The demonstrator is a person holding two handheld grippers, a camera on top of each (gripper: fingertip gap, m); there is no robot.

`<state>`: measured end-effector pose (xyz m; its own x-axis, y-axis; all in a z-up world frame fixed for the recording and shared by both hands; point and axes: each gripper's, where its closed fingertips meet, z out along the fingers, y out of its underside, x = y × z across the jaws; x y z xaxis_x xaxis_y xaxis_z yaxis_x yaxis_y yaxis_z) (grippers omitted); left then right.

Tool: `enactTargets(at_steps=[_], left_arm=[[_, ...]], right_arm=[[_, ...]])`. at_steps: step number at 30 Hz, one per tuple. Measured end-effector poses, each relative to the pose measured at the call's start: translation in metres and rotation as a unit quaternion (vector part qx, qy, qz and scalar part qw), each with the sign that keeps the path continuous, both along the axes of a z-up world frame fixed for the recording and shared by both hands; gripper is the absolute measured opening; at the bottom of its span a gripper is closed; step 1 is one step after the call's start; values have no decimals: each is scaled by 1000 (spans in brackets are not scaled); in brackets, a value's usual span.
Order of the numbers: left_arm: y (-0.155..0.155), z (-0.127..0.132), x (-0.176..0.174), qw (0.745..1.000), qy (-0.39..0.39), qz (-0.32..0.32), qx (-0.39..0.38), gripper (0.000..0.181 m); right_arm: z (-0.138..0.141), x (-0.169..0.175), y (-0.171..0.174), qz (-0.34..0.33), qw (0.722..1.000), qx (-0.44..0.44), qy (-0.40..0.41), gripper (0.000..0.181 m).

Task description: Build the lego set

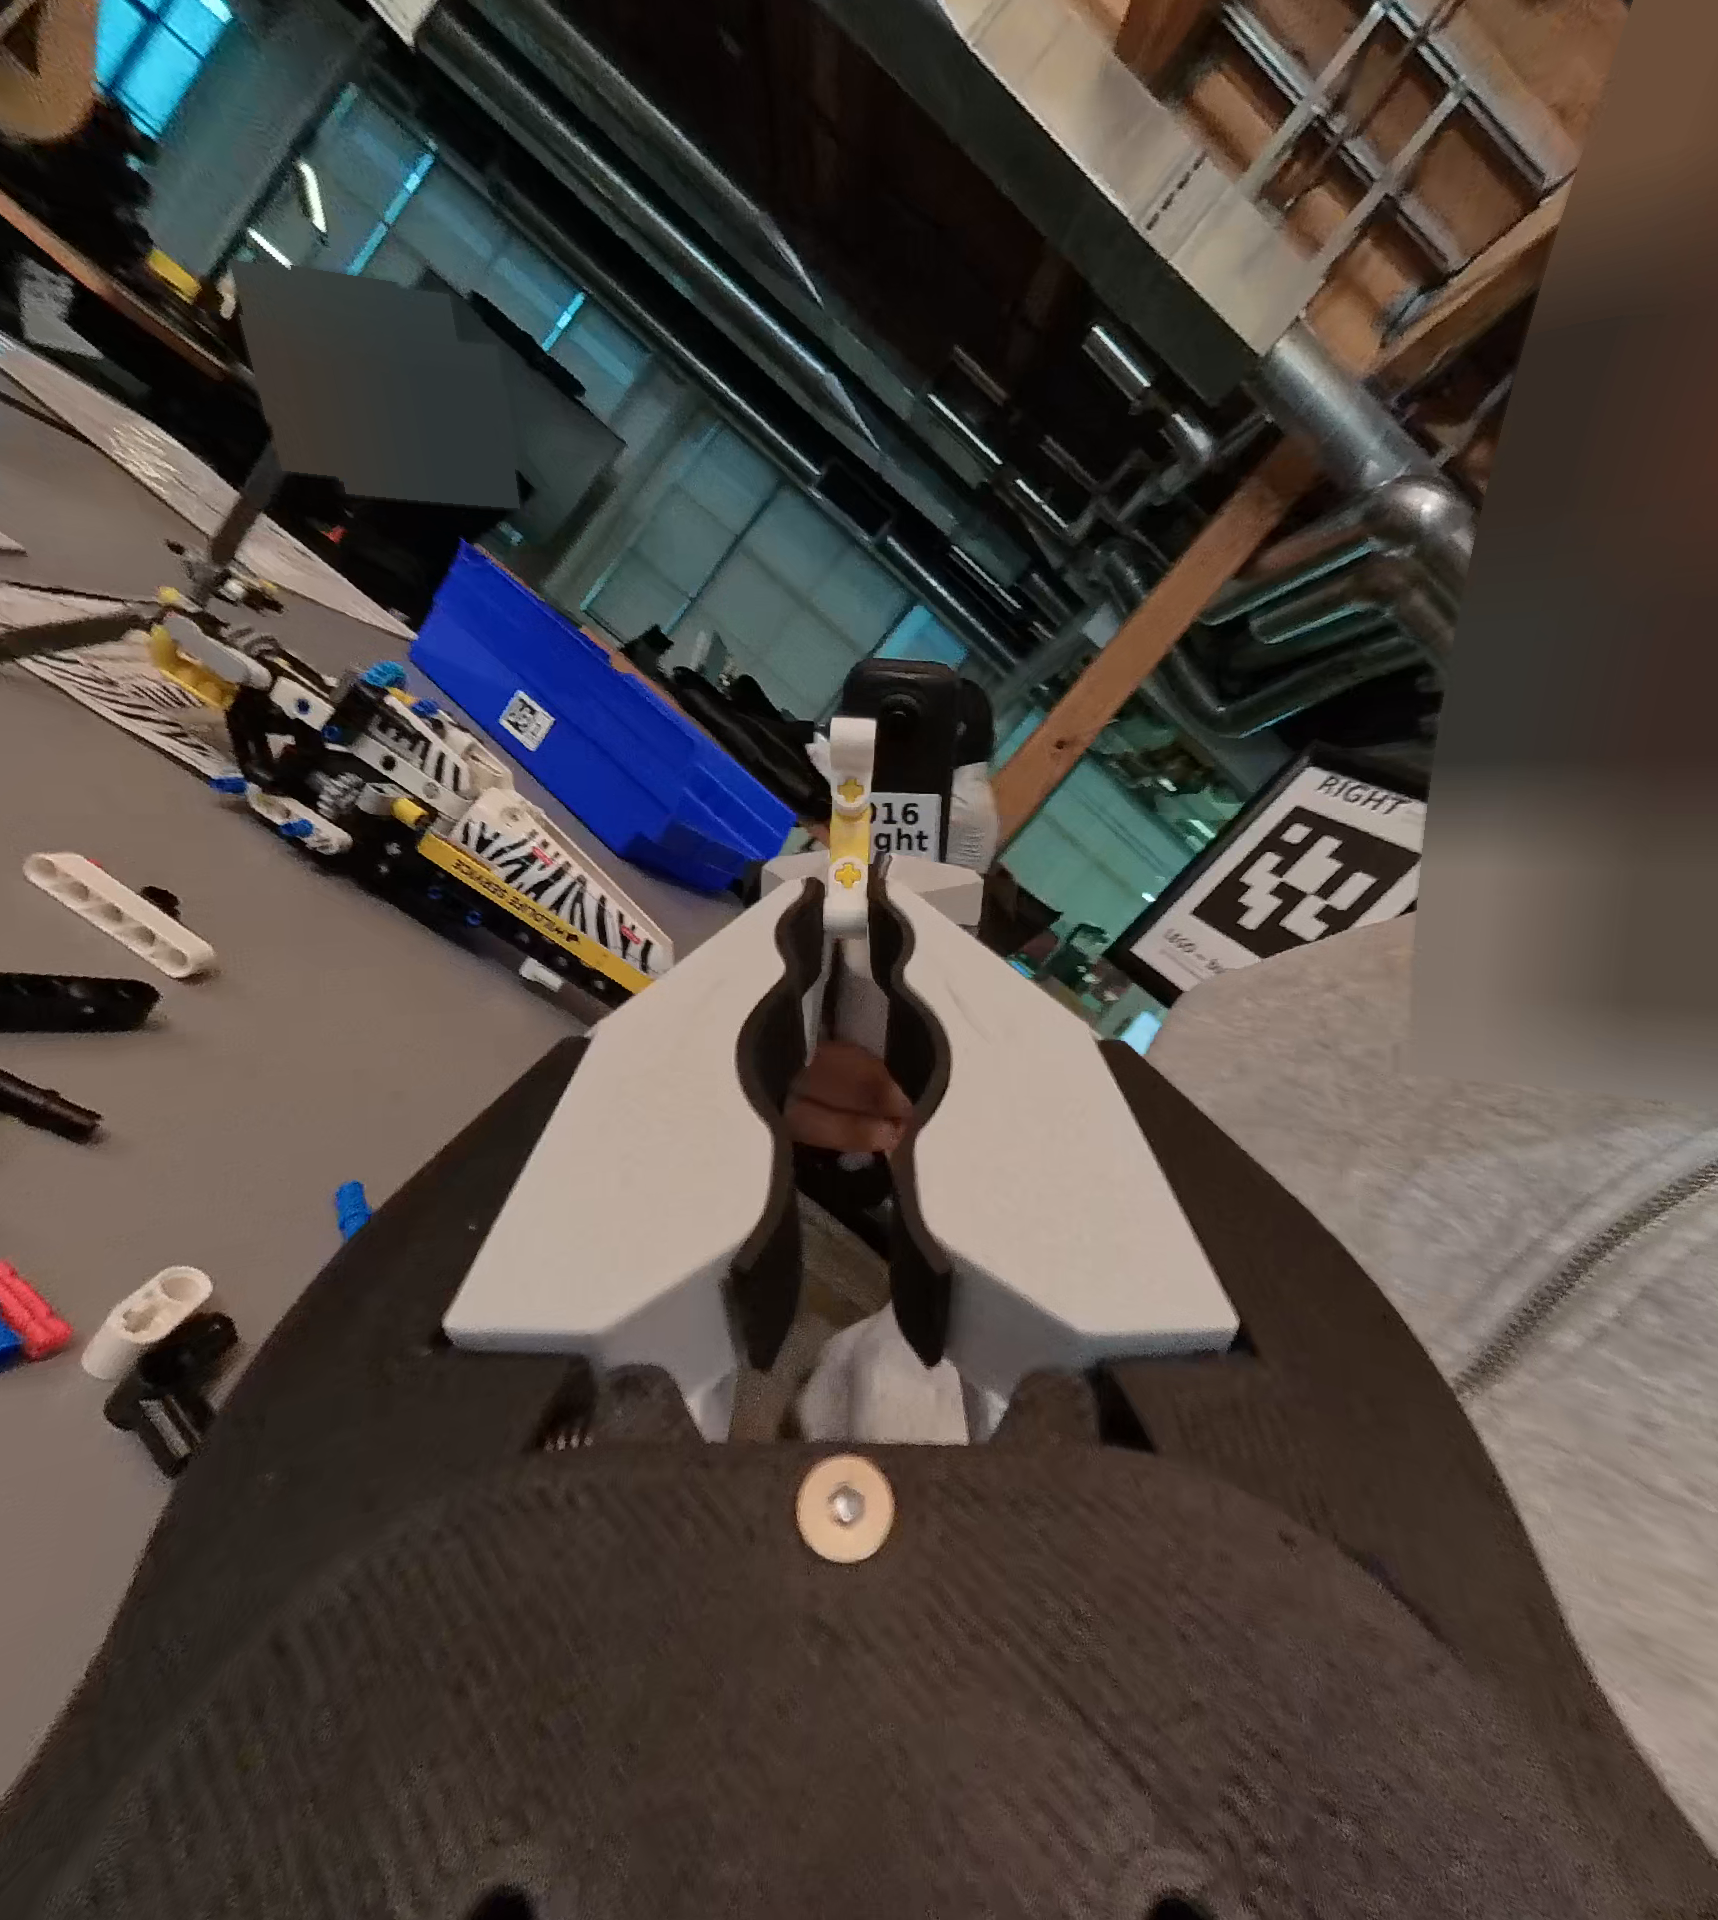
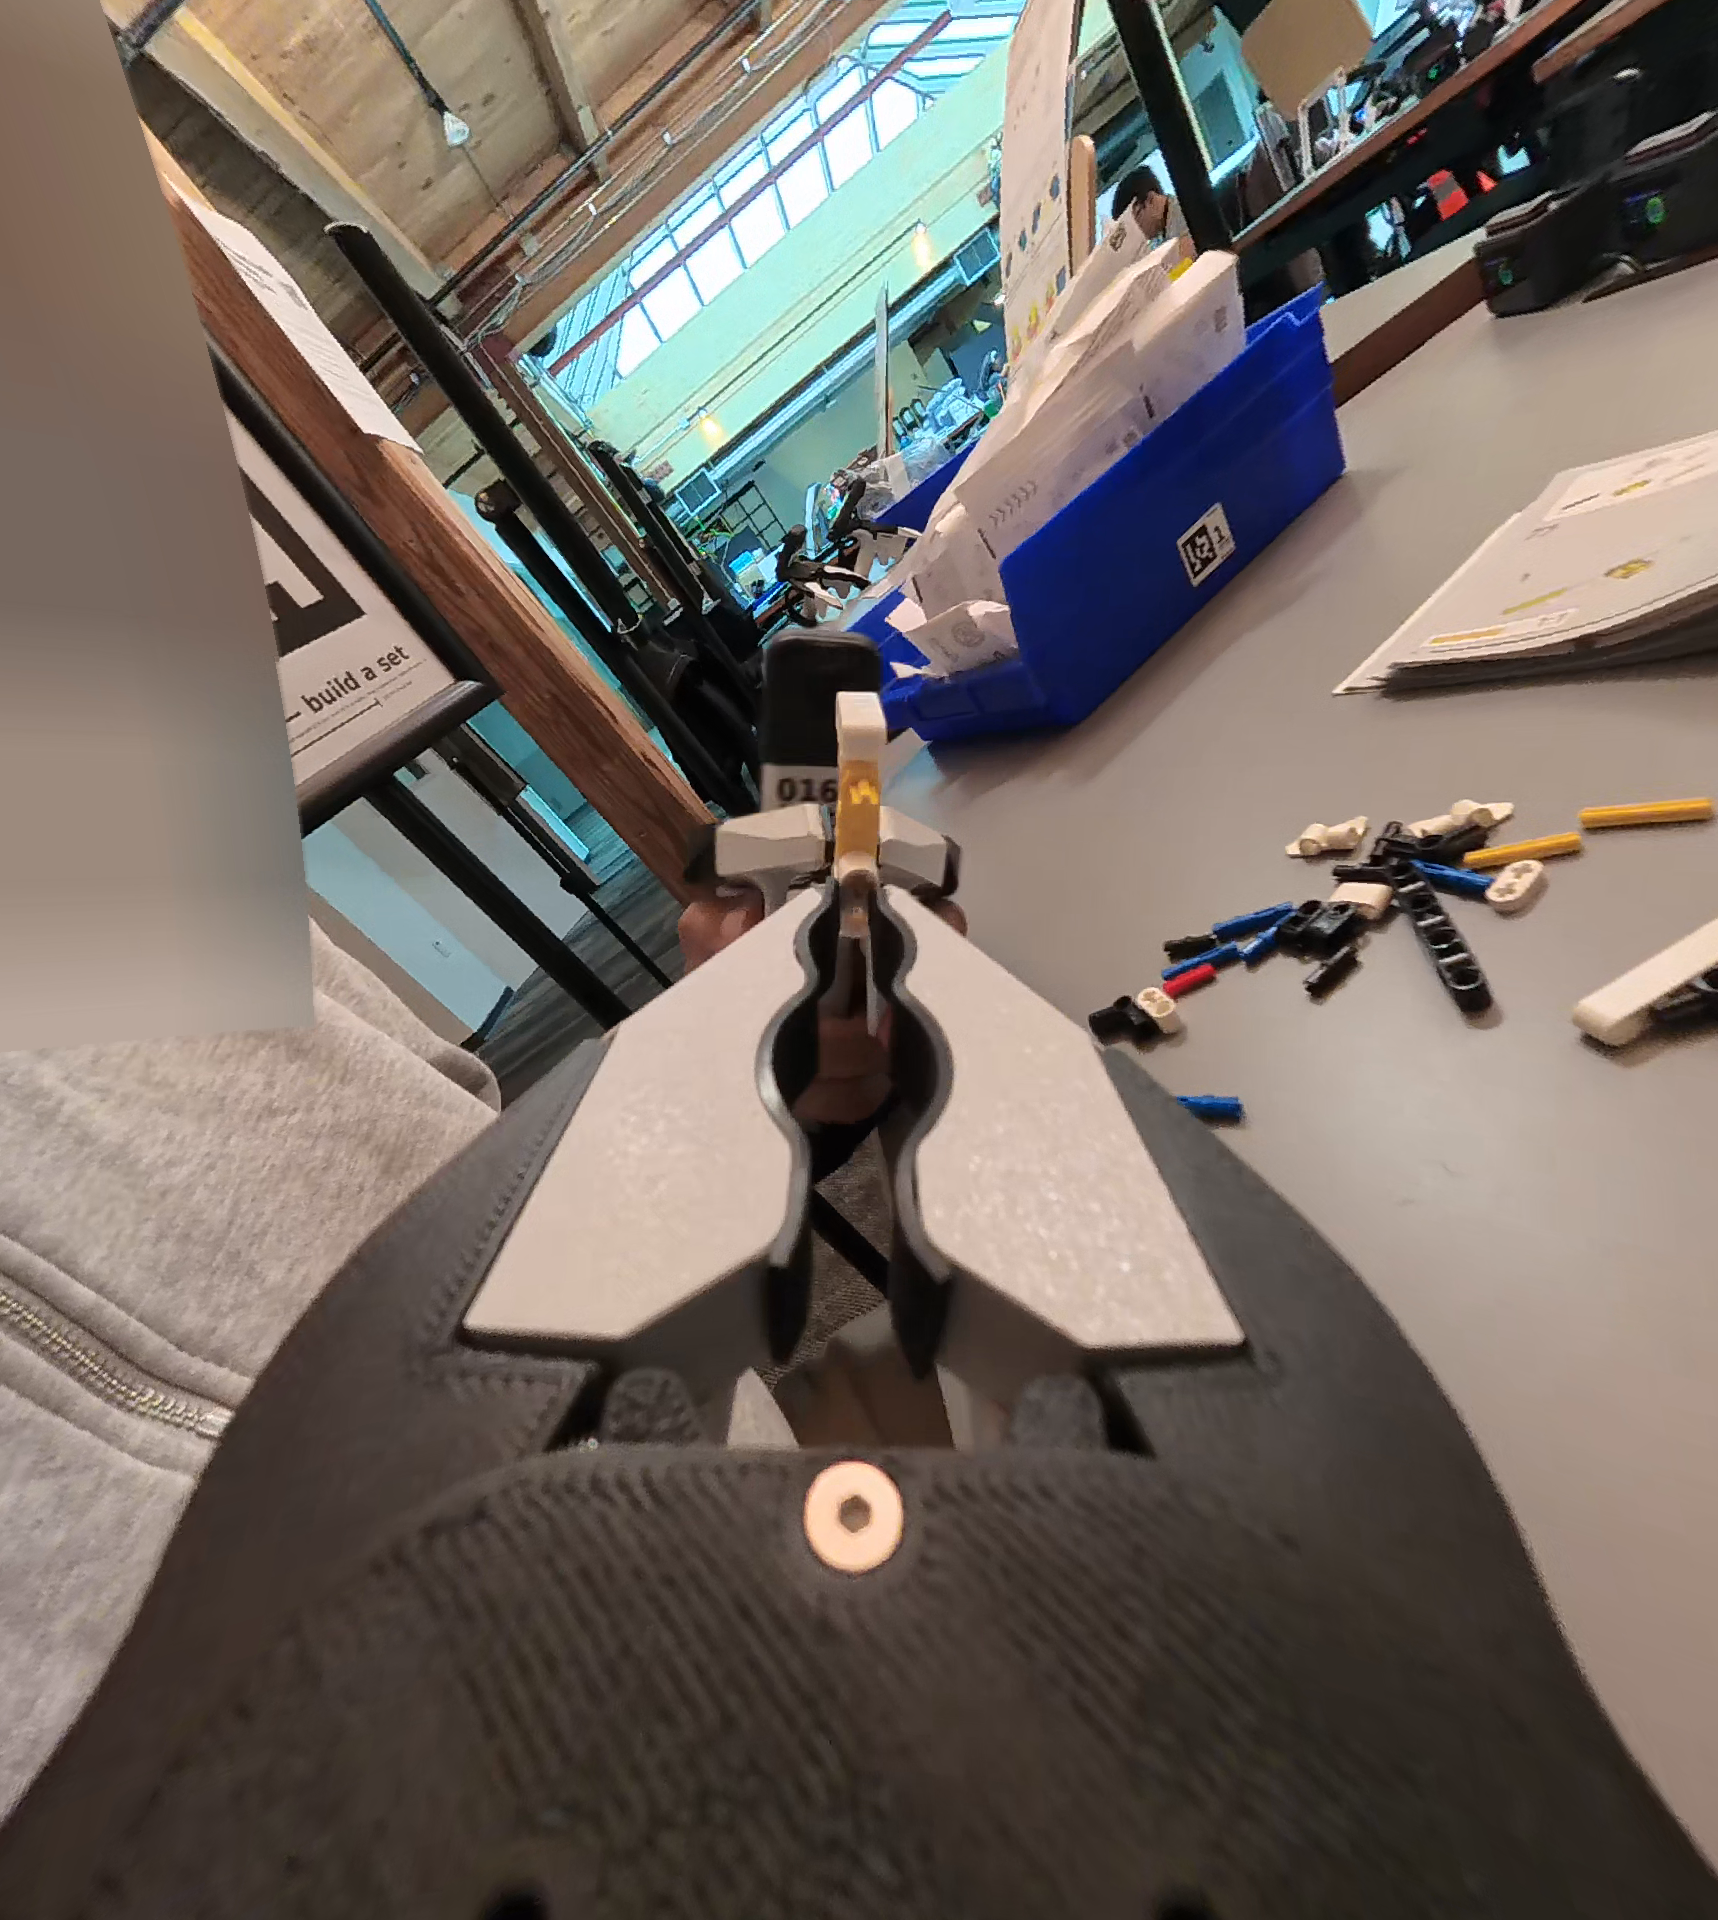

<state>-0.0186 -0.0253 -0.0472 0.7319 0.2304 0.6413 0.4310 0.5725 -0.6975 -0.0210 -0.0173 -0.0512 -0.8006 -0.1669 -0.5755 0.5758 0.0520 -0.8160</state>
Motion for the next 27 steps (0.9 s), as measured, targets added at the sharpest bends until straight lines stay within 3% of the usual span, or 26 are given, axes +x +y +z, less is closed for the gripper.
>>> enactTargets(at_steps=[1,7,11,15,27], left_arm=[[0,0,-1,1000,3,8,-6,5],[-4,4,2,1000,14,6,10,13],[7,-3,2,999,10,-1,-30,13],[12,-5,4,999,15,-7,-46,4],[10,-2,7,999,15,-20,-29,4]], right_arm=[[-1,0,1,0,1000,2,1,2],[-10,5,4,15,999,44,8,2],[-14,12,4,33,998,56,11,3],[-17,16,4,45,997,64,9,3],[-17,16,5,44,997,63,6,0]])
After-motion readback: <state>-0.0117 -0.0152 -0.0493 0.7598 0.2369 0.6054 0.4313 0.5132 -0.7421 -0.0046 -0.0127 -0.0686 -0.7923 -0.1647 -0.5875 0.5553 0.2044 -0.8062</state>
